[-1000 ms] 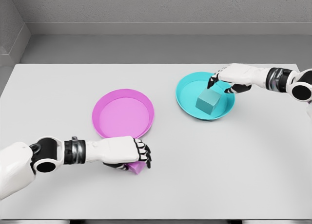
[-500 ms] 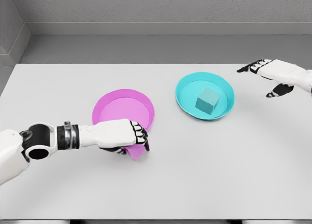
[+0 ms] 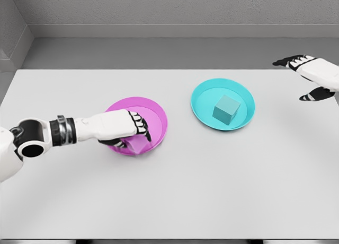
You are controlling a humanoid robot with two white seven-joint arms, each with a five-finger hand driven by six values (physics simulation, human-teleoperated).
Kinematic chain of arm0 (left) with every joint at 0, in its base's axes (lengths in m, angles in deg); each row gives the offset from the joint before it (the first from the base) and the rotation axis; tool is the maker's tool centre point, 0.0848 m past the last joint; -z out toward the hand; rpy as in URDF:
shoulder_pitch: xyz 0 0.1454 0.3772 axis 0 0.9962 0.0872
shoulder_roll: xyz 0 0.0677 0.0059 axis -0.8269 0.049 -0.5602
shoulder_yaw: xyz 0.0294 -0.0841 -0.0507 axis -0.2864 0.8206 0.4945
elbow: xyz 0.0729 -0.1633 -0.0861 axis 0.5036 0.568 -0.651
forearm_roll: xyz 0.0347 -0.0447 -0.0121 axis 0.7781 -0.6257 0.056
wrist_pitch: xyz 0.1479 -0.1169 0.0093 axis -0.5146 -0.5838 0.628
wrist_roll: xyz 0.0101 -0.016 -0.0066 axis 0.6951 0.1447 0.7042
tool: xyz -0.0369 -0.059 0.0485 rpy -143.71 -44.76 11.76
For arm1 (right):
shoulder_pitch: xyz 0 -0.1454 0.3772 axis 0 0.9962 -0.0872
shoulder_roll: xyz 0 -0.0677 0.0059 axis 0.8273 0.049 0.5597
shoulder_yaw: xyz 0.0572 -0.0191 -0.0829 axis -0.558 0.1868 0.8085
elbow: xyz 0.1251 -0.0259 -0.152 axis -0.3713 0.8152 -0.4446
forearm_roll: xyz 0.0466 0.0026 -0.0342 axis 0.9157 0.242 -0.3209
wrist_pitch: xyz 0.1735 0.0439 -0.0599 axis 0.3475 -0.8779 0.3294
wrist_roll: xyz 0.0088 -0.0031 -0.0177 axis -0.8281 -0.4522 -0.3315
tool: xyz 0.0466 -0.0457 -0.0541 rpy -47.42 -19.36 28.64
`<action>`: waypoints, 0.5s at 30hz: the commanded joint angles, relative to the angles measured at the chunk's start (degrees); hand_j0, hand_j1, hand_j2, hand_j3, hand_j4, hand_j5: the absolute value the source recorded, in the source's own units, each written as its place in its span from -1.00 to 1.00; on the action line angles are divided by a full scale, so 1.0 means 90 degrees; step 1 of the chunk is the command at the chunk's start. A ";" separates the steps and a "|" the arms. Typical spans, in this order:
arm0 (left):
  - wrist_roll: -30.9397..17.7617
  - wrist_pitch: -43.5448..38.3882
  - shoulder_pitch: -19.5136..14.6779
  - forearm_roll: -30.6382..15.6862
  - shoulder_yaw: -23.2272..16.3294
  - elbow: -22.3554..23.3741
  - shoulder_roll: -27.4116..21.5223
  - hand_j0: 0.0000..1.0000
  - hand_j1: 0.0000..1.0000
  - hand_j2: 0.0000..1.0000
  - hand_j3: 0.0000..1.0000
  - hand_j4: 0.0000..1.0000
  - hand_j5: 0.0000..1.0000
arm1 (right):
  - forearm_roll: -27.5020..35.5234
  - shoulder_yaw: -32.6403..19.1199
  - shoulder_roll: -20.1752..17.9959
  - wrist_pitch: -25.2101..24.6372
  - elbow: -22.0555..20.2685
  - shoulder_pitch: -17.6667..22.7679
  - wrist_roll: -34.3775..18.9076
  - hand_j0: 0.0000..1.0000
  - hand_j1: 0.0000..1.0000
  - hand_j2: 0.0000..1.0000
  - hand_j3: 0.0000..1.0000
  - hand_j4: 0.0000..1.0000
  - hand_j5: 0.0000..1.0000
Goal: Place the blocks in the corresponding plates according to their colors
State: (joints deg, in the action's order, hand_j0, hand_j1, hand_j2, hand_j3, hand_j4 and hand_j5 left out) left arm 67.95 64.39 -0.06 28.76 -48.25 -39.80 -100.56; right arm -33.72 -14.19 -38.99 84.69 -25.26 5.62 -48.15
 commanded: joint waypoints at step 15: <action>0.0003 -0.0008 -0.0371 -0.0134 0.0035 0.0668 0.0190 0.51 0.51 0.51 0.51 0.51 0.51 | 0.0026 -0.0020 0.0040 -0.0013 -0.0034 0.0029 -0.0041 1.00 1.00 1.00 1.00 1.00 1.00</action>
State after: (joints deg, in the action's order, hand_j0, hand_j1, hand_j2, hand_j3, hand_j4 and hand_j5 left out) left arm 67.94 64.40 -3.40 27.99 -48.02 -34.08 -99.02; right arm -33.80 -14.32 -38.59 84.69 -25.65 5.88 -48.51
